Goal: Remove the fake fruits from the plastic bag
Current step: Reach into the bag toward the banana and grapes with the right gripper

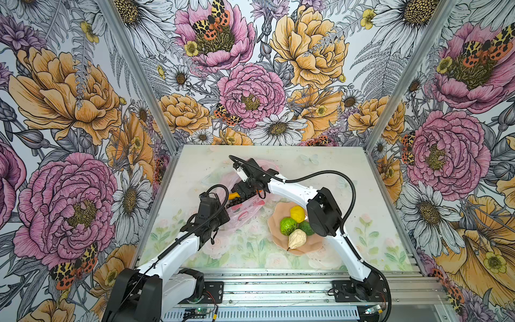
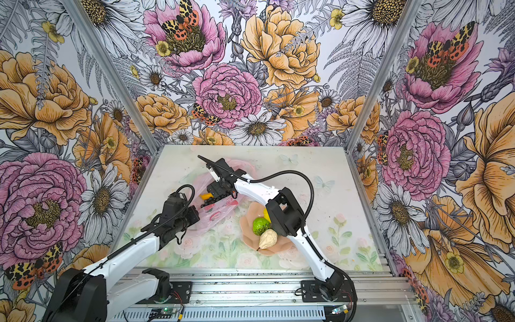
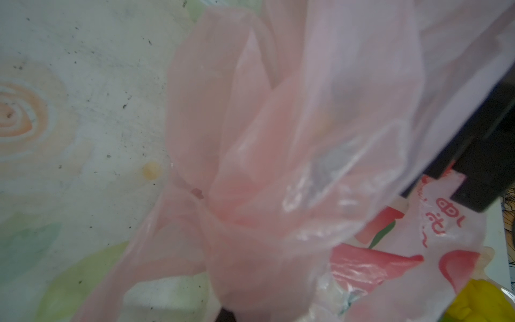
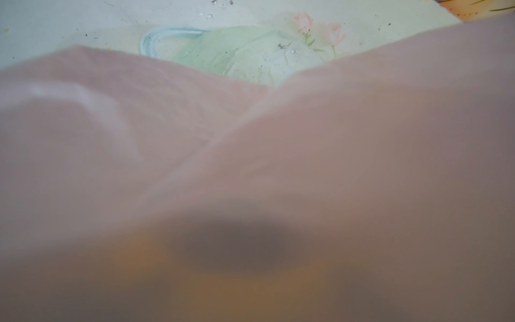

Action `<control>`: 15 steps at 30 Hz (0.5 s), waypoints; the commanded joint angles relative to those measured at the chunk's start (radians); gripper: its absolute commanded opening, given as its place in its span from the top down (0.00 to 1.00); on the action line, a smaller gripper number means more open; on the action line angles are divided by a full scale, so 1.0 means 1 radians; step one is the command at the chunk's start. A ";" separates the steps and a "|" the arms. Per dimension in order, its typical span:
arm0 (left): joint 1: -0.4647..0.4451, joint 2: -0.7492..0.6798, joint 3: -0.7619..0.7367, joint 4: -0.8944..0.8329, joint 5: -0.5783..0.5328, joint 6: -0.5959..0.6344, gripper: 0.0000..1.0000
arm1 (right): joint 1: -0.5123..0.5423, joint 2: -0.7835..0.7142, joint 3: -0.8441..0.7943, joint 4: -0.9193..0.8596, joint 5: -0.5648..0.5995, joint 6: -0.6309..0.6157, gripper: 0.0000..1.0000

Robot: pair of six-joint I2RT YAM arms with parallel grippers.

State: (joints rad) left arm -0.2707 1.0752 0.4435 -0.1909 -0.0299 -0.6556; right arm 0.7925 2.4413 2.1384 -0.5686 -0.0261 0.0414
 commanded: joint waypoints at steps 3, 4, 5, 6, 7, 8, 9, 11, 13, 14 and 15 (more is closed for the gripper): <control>0.008 -0.004 -0.004 0.011 0.014 0.001 1.00 | 0.025 0.040 0.033 -0.059 -0.047 -0.031 0.02; 0.007 -0.003 -0.003 0.011 0.015 0.001 1.00 | 0.025 0.049 0.043 -0.062 -0.034 -0.024 0.02; 0.007 -0.006 -0.003 0.012 0.017 0.001 1.00 | 0.024 0.059 0.056 -0.069 -0.019 -0.011 0.02; 0.005 -0.010 -0.003 0.013 0.018 0.001 1.00 | 0.024 0.070 0.068 -0.077 -0.008 0.003 0.02; 0.003 -0.014 -0.004 0.015 0.018 0.001 1.00 | 0.023 0.080 0.080 -0.084 -0.001 0.020 0.02; -0.002 -0.018 -0.004 0.017 0.018 -0.001 1.00 | 0.022 0.089 0.087 -0.088 -0.001 0.032 0.02; -0.008 -0.020 -0.005 0.020 0.019 0.001 1.00 | 0.021 0.098 0.098 -0.095 0.001 0.050 0.03; -0.025 -0.017 0.001 0.016 0.012 0.007 1.00 | 0.019 0.113 0.115 -0.113 0.001 0.081 0.03; -0.036 -0.014 0.004 0.014 0.004 0.008 1.00 | 0.019 0.121 0.123 -0.126 0.002 0.111 0.03; -0.038 -0.014 0.004 0.016 0.003 0.007 1.00 | 0.019 0.122 0.123 -0.129 0.000 0.122 0.03; -0.039 -0.012 0.001 0.019 0.002 0.006 1.00 | 0.018 0.124 0.121 -0.133 0.001 0.132 0.03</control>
State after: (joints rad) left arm -0.3000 1.0748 0.4435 -0.1905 -0.0296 -0.6552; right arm 0.8085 2.5187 2.2436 -0.6239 -0.0460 0.1207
